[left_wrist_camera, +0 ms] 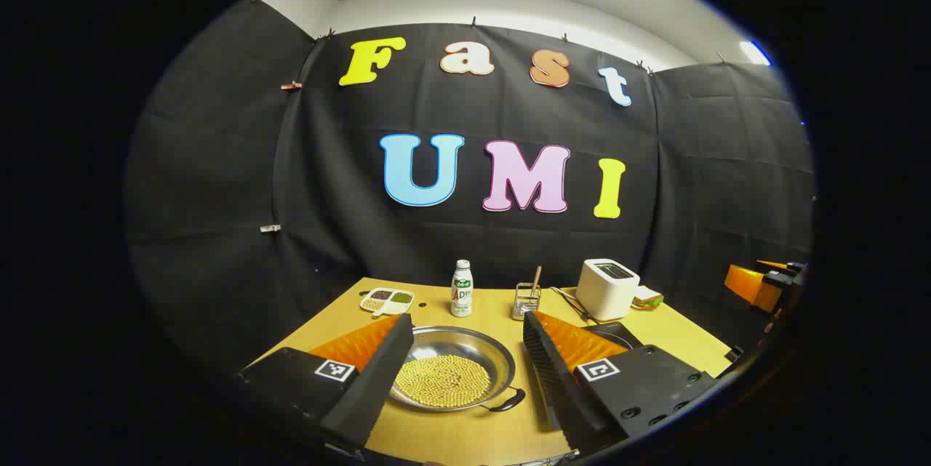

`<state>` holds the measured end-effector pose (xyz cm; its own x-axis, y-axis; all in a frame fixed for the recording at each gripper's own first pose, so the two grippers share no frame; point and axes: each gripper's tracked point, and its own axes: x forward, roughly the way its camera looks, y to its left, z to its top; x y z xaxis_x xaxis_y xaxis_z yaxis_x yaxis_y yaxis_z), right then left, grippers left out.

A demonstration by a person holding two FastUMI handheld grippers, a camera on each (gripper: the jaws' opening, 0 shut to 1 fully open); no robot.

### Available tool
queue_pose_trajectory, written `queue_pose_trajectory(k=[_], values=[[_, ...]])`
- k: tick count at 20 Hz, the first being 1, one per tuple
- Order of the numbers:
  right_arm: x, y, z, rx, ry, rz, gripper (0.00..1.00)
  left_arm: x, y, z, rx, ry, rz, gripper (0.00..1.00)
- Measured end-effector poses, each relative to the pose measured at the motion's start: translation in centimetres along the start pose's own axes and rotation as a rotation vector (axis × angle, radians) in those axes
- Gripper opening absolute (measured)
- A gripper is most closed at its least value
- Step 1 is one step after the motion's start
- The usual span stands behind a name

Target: First push the handle of the pot to place it horizontally, then grasp the pot with both hands and set it on the induction cooktop.

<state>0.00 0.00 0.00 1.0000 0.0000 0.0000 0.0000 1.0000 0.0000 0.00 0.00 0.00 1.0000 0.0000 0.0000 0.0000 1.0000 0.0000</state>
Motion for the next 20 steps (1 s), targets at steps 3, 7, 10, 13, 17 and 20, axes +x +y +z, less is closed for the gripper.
queue_pose_trajectory(k=[3,7,10,13,17,20], values=[[0.8,0.0,0.5,-0.005,-0.015,-0.01,0.98,0.6,0.7,-0.5,0.022,0.009,-0.003,0.95],[1.4,-0.2,0.6,-0.009,-0.016,-0.023,0.98,1.4,1.4,-0.9,-0.001,0.02,-0.01,0.95],[1.7,0.1,0.6,-0.012,-0.008,-0.023,0.98,1.8,1.8,-0.9,0.0,0.022,-0.009,0.95],[2.0,0.7,0.9,-0.018,-0.013,-0.012,0.98,1.9,1.9,-1.0,0.007,0.018,-0.015,0.95],[2.1,1.5,1.2,-0.037,-0.019,0.012,0.98,2.0,1.7,-1.3,0.003,0.02,-0.024,0.95],[2.1,1.9,1.2,-0.039,-0.012,0.023,0.96,1.9,1.7,-1.8,-0.001,0.024,-0.027,0.95]])
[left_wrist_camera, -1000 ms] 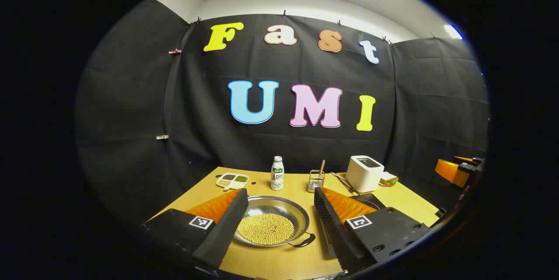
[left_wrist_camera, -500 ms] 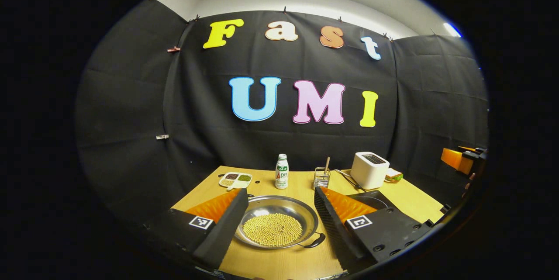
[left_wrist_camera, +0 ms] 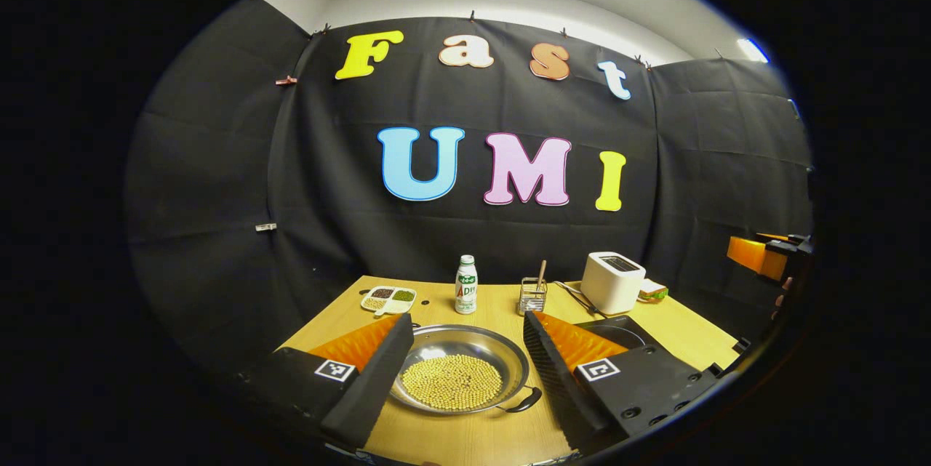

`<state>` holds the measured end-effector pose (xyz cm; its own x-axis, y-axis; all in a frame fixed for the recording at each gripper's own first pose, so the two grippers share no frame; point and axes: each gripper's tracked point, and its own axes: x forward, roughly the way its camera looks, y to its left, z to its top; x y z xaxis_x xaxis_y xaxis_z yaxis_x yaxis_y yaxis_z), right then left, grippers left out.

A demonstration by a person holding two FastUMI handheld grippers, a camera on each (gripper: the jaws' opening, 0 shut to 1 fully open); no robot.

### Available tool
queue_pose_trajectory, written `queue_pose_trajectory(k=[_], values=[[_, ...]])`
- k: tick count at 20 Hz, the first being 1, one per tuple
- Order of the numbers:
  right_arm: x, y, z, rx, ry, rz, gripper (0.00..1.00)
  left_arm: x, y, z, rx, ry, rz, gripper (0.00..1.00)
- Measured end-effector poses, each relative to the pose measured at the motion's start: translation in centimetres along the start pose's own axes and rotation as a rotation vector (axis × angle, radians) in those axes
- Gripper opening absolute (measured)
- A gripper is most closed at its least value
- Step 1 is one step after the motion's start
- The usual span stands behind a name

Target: First push the handle of the pot to place it horizontally, then grasp the pot with both hands and set it on the induction cooktop.

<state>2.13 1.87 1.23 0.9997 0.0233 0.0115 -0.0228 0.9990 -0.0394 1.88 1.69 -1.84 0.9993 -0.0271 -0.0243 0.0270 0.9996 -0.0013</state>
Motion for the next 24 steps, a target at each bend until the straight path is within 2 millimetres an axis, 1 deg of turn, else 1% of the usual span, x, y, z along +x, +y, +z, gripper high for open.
queue_pose_trajectory(k=[3,4,7,9,11,12,13,14,16,17,18,19,20,21,22,23,24], values=[[0.0,0.3,-0.1,0.0,0.008,0.01,0.96,-0.2,0.2,-0.6,-0.009,0.01,-0.005,0.95],[0.1,0.4,0.1,-0.001,0.006,0.014,0.98,-0.2,0.3,-0.9,-0.015,0.014,-0.006,0.95],[0.2,0.7,0.2,0.0,0.002,0.024,0.98,-0.3,1.0,-1.7,-0.017,0.051,0.006,0.95],[0.5,0.9,0.2,0.003,-0.008,0.028,0.98,-0.3,1.3,-1.8,-0.016,0.072,0.006,0.95],[1.2,0.6,0.6,-0.046,-0.03,0.029,0.98,0.1,0.7,-2.1,-0.002,0.097,-0.029,0.92],[1.6,0.5,0.9,-0.058,-0.039,0.035,0.98,0.4,0.6,-2.0,0.012,0.109,-0.043,0.86],[1.9,0.6,1.3,-0.062,-0.047,0.043,0.98,0.6,0.4,-2.1,0.032,0.125,-0.061,0.84],[2.3,0.5,1.5,-0.058,-0.048,0.045,0.98,0.8,-0.1,-2.3,0.043,0.142,-0.08,0.77],[2.9,0.3,1.4,-0.043,-0.041,0.048,0.98,1.1,-0.9,-2.8,0.064,0.177,-0.115,0.61],[3.4,0.2,1.2,-0.038,-0.033,0.048,0.98,1.2,-1.3,-3.0,0.067,0.195,-0.128,0.57],[3.7,0.1,0.9,-0.034,-0.026,0.048,0.98,1.4,-1.7,-3.4,0.068,0.211,-0.14,0.49],[4.1,0.1,0.7,-0.029,-0.018,0.05,0.98,1.4,-2.1,-3.8,0.069,0.231,-0.15,0.41],[4.6,0.1,0.7,-0.023,-0.01,0.053,0.98,1.6,-2.5,-4.3,0.067,0.253,-0.163,0.35],[5.1,0.0,0.6,-0.016,-0.002,0.054,0.98,1.7,-3.3,-5.2,0.06,0.287,-0.185,0.32],[5.5,-0.2,0.5,-0.009,0.007,0.057,0.98,1.8,-4.0,-6.0,0.047,0.326,-0.213,0.25],[5.9,-0.4,0.5,-0.003,0.01,0.059,0.98,1.7,-4.7,-6.7,0.031,0.359,-0.236,0.22],[6.3,-0.7,0.5,0.003,0.011,0.059,0.98,1.9,-5.2,-7.0,0.023,0.383,-0.257,0.18]])
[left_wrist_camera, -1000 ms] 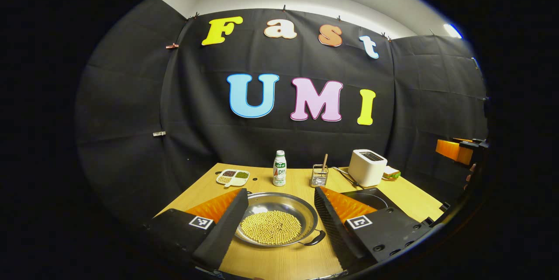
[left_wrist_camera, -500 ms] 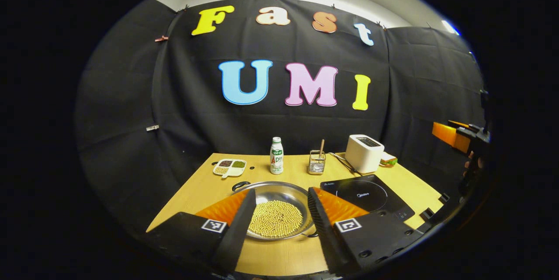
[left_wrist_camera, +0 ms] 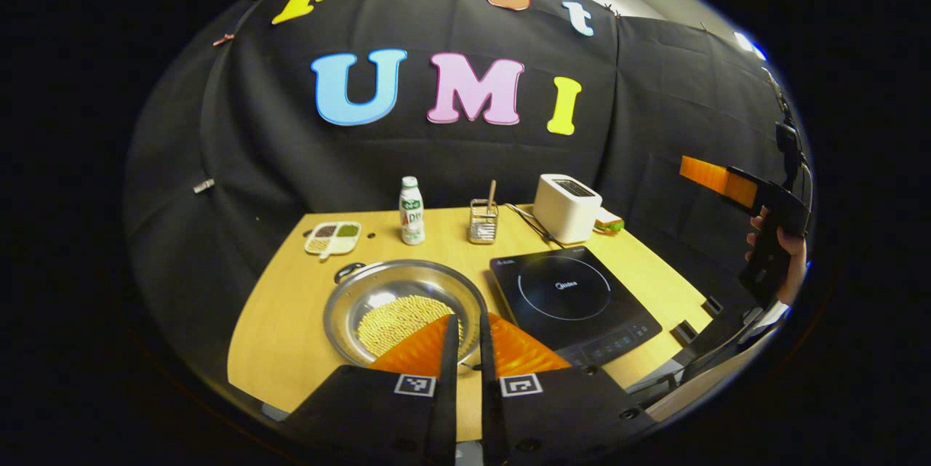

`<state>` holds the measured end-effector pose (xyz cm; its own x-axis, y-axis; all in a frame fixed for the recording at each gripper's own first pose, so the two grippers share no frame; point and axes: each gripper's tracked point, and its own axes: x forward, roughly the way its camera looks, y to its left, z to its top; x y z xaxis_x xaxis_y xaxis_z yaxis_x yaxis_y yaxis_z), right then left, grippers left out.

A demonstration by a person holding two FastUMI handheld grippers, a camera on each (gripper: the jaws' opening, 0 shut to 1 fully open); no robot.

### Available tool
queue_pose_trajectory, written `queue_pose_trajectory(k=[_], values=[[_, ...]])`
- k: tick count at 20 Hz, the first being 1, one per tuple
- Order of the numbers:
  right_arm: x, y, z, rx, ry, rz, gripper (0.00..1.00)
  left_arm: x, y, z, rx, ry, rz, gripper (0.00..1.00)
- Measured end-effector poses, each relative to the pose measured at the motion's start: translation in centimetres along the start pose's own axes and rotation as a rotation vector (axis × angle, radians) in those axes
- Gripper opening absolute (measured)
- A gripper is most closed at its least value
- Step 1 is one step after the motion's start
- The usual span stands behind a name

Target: First push the handle of the pot to place it horizontally, then grasp the pot with both hands and set it on the induction cooktop.

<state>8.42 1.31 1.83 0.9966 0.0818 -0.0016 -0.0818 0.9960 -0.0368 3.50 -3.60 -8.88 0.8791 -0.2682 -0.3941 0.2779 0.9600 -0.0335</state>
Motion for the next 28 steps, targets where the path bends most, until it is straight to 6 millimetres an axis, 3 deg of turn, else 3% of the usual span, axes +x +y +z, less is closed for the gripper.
queue_pose_trajectory(k=[4,11,17,23,28], values=[[1.5,-1.4,-1.3,0.03,0.033,0.002,0.98,2.0,0.0,-2.3,-0.018,0.103,-0.004,0.05],[2.6,-2.5,-2.7,0.096,0.068,0.034,0.99,4.1,-0.4,-9.1,-0.033,0.298,-0.04,0.05],[2.6,-2.9,-2.9,0.09,0.068,0.056,0.98,5.9,0.5,-13.5,0.13,0.433,-0.048,0.05],[2.4,-3.4,-3.5,0.075,0.082,0.062,0.98,9.1,1.6,-15.7,0.269,0.501,-0.06,0.05],[2.3,-4.8,-3.9,0.068,0.095,0.03,0.98,10.8,0.4,-16.6,0.321,0.529,-0.101,0.05]])
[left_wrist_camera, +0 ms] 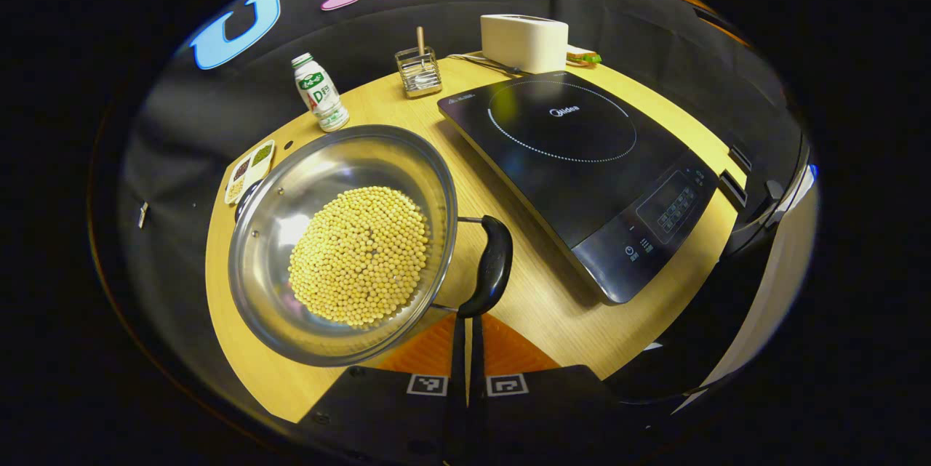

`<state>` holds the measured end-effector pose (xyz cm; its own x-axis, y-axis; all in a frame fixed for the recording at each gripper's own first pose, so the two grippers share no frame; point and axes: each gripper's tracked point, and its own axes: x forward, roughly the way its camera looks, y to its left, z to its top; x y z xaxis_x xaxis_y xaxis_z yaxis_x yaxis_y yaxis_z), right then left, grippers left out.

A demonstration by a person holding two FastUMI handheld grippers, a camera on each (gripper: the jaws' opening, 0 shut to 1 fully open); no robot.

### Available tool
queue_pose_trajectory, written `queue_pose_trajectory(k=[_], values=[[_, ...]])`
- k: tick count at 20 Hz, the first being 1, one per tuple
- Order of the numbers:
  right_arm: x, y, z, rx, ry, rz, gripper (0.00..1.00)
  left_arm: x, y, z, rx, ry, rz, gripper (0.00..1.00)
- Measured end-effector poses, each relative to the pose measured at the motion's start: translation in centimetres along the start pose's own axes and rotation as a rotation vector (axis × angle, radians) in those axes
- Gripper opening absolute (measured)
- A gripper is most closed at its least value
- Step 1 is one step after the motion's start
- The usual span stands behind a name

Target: First push the handle of the pot to place it horizontally, then grasp the pot with both hands and set it on the induction cooktop.

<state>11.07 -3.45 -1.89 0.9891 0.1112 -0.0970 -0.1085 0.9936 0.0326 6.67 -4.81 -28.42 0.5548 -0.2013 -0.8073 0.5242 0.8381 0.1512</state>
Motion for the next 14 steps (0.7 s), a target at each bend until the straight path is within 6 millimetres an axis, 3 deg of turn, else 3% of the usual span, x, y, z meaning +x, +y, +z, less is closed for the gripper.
queue_pose_trajectory(k=[5,14], values=[[-0.5,-1.2,0.2,-0.018,-0.002,-0.029,0.98,0.8,-1.0,0.7,-0.023,0.005,-0.025,0.05],[-0.7,-2.8,0.1,-0.015,0.006,-0.064,0.98,2.8,-1.9,4.6,-0.081,-0.031,-0.044,0.05]])
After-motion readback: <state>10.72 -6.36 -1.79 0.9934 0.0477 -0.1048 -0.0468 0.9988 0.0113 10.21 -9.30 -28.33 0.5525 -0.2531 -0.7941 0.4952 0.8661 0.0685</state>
